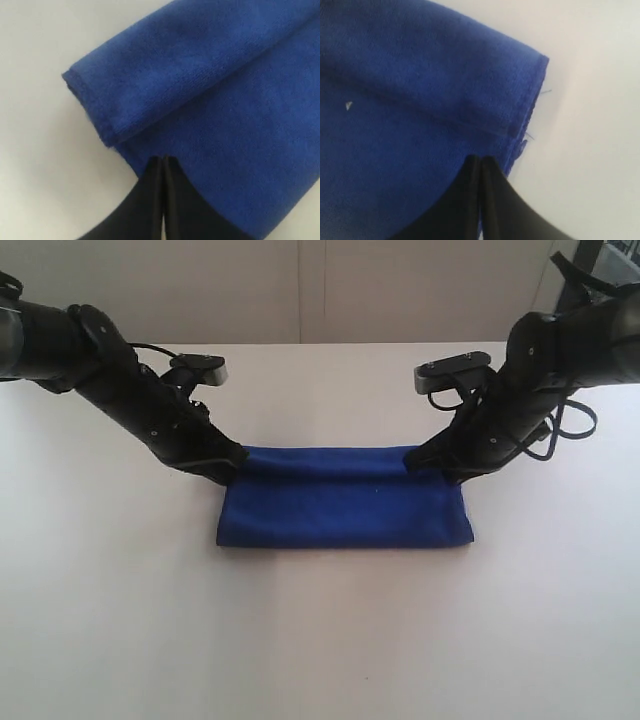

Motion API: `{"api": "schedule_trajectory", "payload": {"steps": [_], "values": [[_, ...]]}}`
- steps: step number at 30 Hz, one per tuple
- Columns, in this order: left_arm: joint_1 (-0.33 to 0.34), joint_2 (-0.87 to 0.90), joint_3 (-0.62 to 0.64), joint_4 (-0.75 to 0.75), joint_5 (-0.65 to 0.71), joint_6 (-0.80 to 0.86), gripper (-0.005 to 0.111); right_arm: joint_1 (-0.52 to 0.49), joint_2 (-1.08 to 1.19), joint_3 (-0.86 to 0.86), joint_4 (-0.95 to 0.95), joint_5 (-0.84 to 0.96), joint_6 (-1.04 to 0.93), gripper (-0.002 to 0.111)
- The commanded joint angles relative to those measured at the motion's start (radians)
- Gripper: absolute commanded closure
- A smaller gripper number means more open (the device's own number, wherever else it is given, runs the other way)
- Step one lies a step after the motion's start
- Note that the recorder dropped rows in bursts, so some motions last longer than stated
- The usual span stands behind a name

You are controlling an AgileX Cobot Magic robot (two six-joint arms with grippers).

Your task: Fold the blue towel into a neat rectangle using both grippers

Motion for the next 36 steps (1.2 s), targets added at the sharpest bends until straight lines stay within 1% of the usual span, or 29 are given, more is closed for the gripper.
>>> {"api": "schedule_trajectory", "payload": {"steps": [1,8,17,22,25,29,36], "values": [[0.002,0.008,-0.026,-0.053,0.015,0.024,0.107,-0.008,0.009,-0.002,0.003,-0.049,-0.003,0.108],[0.002,0.050,-0.031,-0.061,-0.027,0.024,0.107,-0.008,0.047,-0.002,0.003,-0.077,-0.003,0.108],[0.002,0.050,-0.031,-0.081,-0.129,0.046,0.107,-0.008,0.070,-0.002,0.003,-0.235,-0.003,0.108],[0.002,0.050,-0.031,-0.083,-0.216,0.046,0.107,-0.008,0.070,-0.002,0.003,-0.328,0.006,0.108],[0.002,0.060,-0.031,-0.103,-0.291,0.046,0.107,-0.008,0.070,0.006,0.003,-0.412,0.016,0.108],[0.002,0.061,-0.031,-0.105,-0.298,0.067,0.107,-0.008,0.070,0.008,0.003,-0.462,0.016,0.108],[0.002,0.057,-0.031,-0.105,-0.273,0.100,0.107,-0.008,0.070,0.008,0.003,-0.380,0.014,0.108]]}}
